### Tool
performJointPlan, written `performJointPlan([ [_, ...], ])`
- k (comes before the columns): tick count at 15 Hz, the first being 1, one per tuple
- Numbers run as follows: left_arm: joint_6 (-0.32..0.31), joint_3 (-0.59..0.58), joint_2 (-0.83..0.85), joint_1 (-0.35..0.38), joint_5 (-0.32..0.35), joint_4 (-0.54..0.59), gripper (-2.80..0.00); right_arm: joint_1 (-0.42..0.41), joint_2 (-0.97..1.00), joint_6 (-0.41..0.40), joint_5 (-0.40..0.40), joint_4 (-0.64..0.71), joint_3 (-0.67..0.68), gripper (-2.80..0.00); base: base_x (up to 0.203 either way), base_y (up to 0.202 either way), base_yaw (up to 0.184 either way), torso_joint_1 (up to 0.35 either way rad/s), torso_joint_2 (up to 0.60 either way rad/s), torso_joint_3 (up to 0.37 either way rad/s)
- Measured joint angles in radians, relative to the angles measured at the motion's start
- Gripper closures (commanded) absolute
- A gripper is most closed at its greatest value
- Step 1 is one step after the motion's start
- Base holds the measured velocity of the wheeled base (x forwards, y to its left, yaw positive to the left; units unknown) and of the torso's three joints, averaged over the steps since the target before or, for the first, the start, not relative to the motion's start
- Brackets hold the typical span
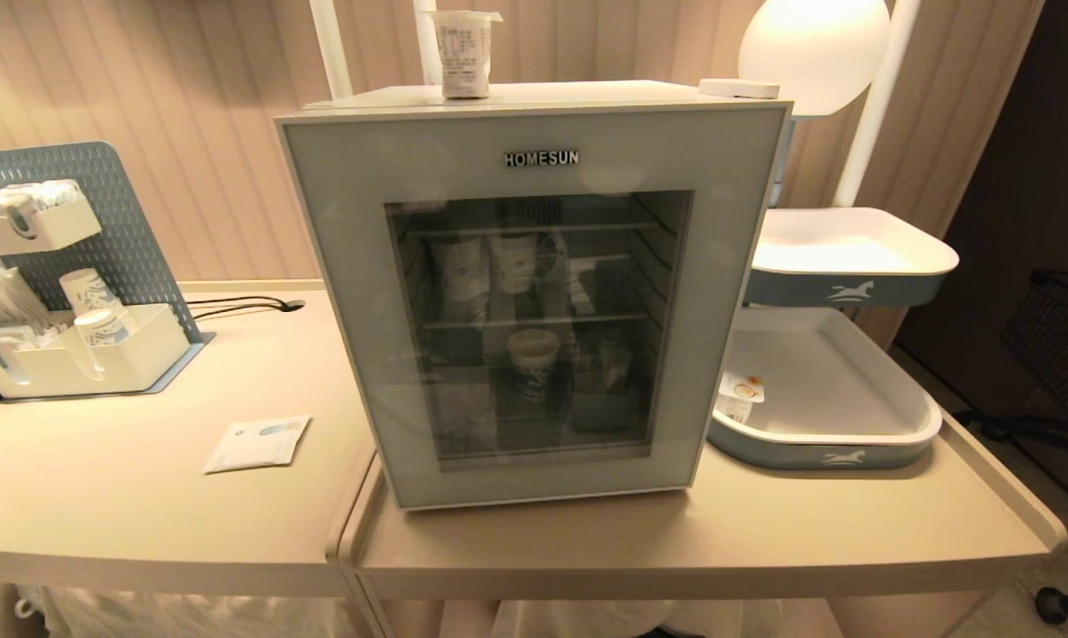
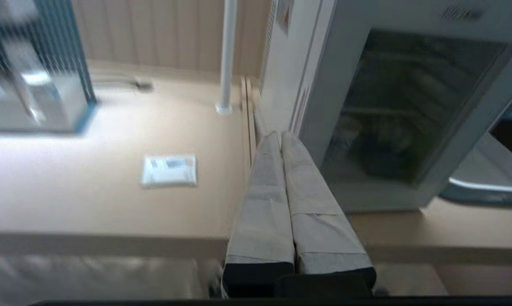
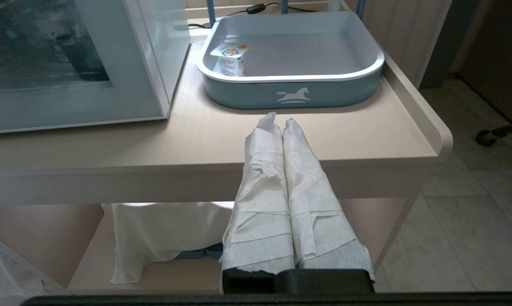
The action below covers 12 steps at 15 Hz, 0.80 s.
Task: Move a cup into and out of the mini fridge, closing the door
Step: Open the freezer door
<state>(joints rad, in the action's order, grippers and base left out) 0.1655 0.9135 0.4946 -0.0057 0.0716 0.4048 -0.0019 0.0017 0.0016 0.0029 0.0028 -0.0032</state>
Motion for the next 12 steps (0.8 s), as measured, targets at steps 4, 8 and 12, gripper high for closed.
performJointPlan([
  [4, 0.077, 0.060, 0.424, 0.009, 0.124, -0.059, 0.00, 0.000, 0.000, 0.000, -0.001, 0.000, 0.000, 0.00, 0.000, 0.000, 0.000, 0.000, 0.00, 0.000],
  [8, 0.054, 0.162, 0.841, 0.076, 0.512, -0.137, -2.80, 0.000, 0.000, 0.000, -0.001, 0.000, 0.000, 0.00, 0.000, 0.000, 0.000, 0.000, 0.00, 0.000],
  [12, -0.073, 0.189, 1.102, 0.134, 0.875, -0.329, -2.80, 0.000, 0.000, 0.000, 0.000, 0.000, 0.000, 0.00, 0.000, 0.000, 0.000, 0.000, 0.00, 0.000],
])
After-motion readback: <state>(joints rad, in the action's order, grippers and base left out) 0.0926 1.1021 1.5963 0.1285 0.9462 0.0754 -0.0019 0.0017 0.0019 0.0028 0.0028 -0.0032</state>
